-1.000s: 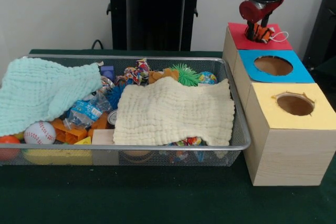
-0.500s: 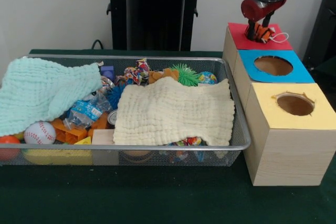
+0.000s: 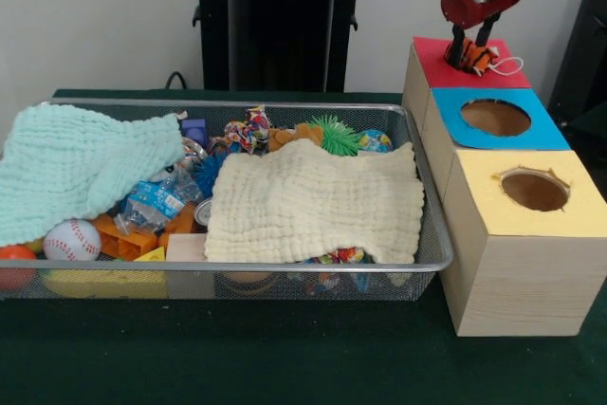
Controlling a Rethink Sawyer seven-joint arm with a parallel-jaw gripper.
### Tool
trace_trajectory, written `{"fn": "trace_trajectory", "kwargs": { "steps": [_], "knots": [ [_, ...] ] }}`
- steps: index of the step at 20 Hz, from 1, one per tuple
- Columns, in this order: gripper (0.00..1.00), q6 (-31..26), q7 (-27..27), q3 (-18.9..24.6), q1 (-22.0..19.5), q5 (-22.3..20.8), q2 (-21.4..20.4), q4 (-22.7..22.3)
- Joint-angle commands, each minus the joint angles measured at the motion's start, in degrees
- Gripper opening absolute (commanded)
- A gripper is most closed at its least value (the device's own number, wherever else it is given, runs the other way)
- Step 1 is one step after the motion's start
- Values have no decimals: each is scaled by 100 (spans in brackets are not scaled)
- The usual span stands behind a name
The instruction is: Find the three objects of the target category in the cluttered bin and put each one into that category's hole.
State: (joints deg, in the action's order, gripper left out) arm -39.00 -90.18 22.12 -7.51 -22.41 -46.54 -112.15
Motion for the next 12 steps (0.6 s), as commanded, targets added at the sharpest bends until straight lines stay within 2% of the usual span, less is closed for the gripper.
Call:
{"fn": "trace_trajectory", "kwargs": {
  "steps": [1,8,12],
  "knots": [
    [100,-858,-1302,-732,105,251,-533,615],
    [100,-466,-1438,-985,213,452,-389,598],
    [100,-208,-1185,-934,6,748,-723,249]
  ]
}}
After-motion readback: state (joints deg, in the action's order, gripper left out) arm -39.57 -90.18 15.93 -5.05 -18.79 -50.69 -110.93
